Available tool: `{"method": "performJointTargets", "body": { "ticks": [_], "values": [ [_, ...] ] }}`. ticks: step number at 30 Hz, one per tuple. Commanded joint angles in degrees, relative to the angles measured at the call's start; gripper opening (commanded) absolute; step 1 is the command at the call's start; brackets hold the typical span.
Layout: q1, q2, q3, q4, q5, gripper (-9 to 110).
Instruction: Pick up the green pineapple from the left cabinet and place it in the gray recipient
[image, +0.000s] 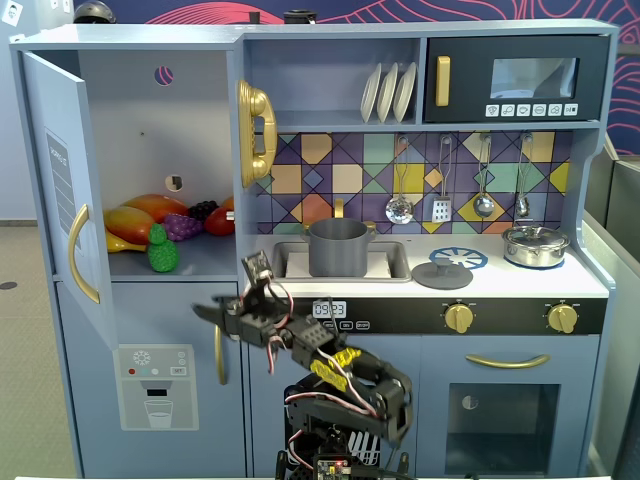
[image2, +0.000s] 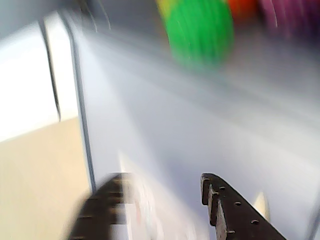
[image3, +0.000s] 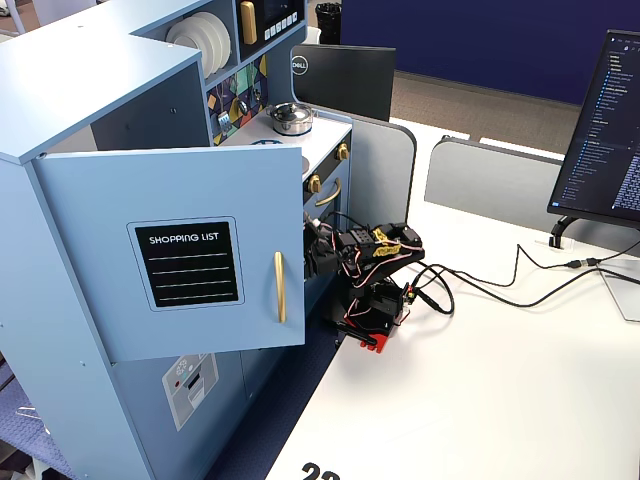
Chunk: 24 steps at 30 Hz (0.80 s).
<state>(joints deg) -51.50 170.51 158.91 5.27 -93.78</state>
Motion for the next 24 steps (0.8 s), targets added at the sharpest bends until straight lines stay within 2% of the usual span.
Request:
{"method": "performJointTargets", "body": {
  "ticks": [1, 6, 9, 13, 24],
  "values": [
    [0.79, -9.23, -9.76, -6.94, -0.79, 24],
    [4.75, -21.36, -17.05, -12.13, 1.41, 36],
    [5.54, -29.18, -22.06, -15.47, 4.04, 38],
    [5.71, -38.14, -27.69, -19.42, 7.21, 38],
    [6.42, -56.78, -41.13, -24.7, 3.08, 38]
  ]
}}
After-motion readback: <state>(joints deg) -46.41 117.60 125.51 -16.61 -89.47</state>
